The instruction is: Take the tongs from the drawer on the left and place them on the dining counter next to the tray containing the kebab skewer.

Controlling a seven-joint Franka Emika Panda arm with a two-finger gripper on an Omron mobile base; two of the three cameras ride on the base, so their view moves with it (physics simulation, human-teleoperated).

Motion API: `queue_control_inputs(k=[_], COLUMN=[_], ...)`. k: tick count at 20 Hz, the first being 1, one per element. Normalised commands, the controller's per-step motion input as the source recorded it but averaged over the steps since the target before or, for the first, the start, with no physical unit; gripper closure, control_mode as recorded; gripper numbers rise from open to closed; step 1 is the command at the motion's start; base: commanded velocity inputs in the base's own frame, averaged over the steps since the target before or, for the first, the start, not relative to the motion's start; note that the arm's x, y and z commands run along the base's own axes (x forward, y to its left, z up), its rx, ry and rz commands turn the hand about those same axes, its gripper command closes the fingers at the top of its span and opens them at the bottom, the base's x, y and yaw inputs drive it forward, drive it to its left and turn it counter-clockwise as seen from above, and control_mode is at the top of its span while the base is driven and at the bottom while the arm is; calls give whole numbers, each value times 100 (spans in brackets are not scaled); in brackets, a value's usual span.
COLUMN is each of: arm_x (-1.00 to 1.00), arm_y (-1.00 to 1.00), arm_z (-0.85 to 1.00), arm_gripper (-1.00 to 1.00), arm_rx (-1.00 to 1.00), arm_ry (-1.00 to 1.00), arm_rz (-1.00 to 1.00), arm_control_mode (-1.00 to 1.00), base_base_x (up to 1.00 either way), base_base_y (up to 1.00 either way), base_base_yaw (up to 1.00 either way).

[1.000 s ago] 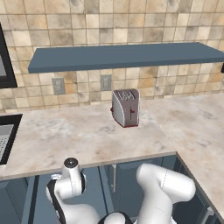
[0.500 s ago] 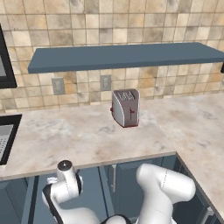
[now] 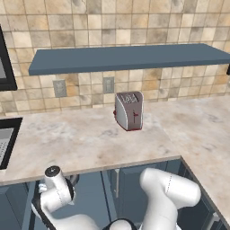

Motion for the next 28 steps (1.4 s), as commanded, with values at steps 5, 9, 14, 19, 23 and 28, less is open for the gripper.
queue_control_inputs(k=[5,9,14,19,23,28], arm_x=[-17,-31,-51,-38,-27,0], arm_y=[20,4,0,-1,-17,-36], arm_z=[24,33,64,88,71,26], arm_gripper=[100,100,100,100,100,100], arm_rx=[0,0,0,0,0,0], arm_ry=[4,1,0,-10,-17,-21], arm_rz=[-33,-35,-30,-8,0,2], arm_control_mode=[-100,-100,-100,-100,-100,-100], base_base_x=[0,0,0,0,0,0], base_base_y=[0,0,0,0,0,0], base_base_yaw=[0,0,0,0,0,0])
